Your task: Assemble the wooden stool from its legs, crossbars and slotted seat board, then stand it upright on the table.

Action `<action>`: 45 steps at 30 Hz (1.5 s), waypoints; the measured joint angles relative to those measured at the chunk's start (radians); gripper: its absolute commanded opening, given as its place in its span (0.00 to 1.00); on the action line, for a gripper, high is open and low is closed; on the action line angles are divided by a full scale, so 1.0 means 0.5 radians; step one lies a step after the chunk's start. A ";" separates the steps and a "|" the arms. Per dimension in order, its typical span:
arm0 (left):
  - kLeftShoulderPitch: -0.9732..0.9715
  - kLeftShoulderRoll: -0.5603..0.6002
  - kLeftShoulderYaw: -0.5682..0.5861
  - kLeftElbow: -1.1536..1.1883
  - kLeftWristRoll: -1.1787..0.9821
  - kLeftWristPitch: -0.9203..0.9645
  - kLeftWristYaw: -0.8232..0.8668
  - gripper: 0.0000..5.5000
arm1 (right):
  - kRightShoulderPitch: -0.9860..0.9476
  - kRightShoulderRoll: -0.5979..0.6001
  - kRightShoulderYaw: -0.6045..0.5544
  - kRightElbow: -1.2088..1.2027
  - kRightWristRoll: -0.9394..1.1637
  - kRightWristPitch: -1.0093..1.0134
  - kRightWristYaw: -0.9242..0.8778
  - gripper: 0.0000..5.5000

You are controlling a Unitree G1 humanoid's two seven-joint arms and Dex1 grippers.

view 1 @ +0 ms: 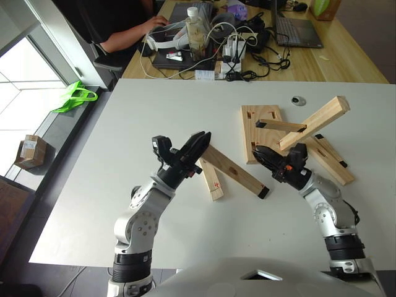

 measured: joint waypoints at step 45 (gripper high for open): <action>-0.024 -0.006 0.124 -0.405 -0.045 0.510 0.993 0.25 | 0.617 -0.100 0.354 -1.191 -0.378 1.428 -1.112 0.64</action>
